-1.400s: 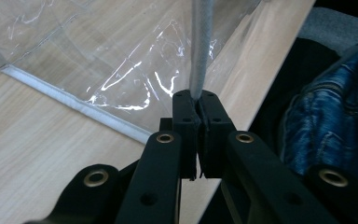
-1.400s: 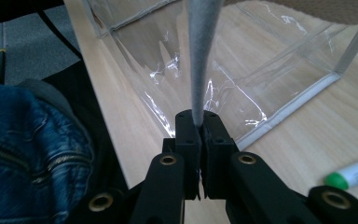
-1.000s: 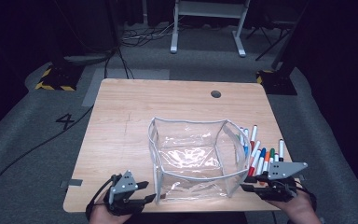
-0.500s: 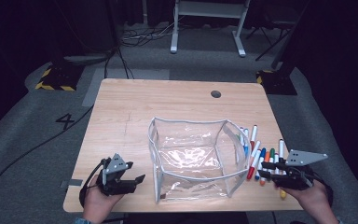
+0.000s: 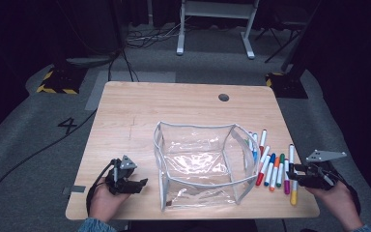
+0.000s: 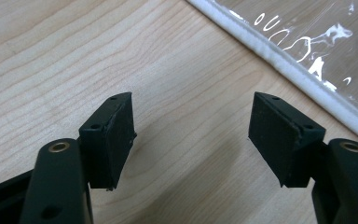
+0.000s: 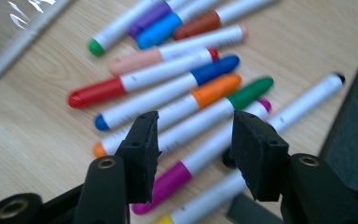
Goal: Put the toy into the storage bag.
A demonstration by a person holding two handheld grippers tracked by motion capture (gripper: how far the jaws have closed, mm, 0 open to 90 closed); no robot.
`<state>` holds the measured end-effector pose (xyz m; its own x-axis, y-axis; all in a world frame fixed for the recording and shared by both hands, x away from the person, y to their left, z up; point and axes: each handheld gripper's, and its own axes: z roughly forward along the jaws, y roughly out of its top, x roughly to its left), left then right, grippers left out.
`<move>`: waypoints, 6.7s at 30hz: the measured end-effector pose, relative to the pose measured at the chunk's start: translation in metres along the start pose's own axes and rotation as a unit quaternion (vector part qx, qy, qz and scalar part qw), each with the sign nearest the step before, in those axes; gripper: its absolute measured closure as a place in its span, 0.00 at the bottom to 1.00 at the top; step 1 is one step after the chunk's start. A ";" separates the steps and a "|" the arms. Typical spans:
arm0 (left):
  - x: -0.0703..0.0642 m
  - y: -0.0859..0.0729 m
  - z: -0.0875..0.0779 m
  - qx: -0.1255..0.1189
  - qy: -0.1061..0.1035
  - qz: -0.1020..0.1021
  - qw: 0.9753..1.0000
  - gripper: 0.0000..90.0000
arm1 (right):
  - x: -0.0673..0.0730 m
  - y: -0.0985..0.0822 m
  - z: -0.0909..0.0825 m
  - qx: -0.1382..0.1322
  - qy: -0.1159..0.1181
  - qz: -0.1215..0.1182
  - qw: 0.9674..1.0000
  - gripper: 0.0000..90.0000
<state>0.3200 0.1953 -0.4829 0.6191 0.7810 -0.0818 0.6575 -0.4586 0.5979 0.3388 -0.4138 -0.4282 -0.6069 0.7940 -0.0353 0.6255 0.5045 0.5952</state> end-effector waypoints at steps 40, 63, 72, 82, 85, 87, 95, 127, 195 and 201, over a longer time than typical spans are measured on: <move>-0.001 -0.005 0.009 -0.001 0.015 0.035 0.999 0.27 | -0.013 -0.027 0.014 0.129 -0.021 0.050 0.990 0.85; 0.007 -0.015 0.016 -0.057 0.001 0.046 0.997 0.15 | -0.002 0.036 -0.045 0.032 0.026 -0.010 0.999 0.85; 0.007 -0.015 0.016 -0.057 0.003 0.045 0.997 0.15 | 0.012 0.078 -0.063 -0.004 0.052 -0.053 0.997 0.85; 0.006 -0.015 0.016 -0.058 0.016 0.032 0.998 0.16 | 0.044 0.137 -0.079 -0.029 0.088 -0.116 0.989 0.85; 0.006 -0.015 0.016 -0.059 0.017 0.031 0.998 0.16 | 0.060 0.154 -0.081 -0.030 0.103 -0.138 0.985 0.85; 0.006 -0.015 0.016 -0.059 0.016 0.031 0.998 0.16 | 0.071 0.164 -0.082 -0.029 0.112 -0.155 0.981 0.85; 0.006 -0.015 0.016 -0.058 0.016 0.031 0.998 0.16 | 0.118 0.198 -0.081 -0.021 0.143 -0.211 0.967 0.85; 0.006 -0.013 0.020 -0.042 0.012 0.035 0.998 0.00 | 0.207 0.242 0.013 0.132 0.186 -0.298 0.927 0.85; 0.004 -0.012 0.020 -0.041 0.018 0.030 0.999 0.00 | 0.241 0.238 0.033 0.149 0.199 -0.335 0.909 0.65; 0.005 -0.012 0.020 -0.041 0.016 0.034 0.998 0.00 | 0.213 0.240 0.006 0.089 0.201 -0.291 0.931 0.59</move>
<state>0.3240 0.1962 -0.5065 0.6459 0.7633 -0.0134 0.5763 -0.4761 0.6642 0.3624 -0.1218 -0.2977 -0.9808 0.1947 0.0140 0.1820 0.8862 0.4262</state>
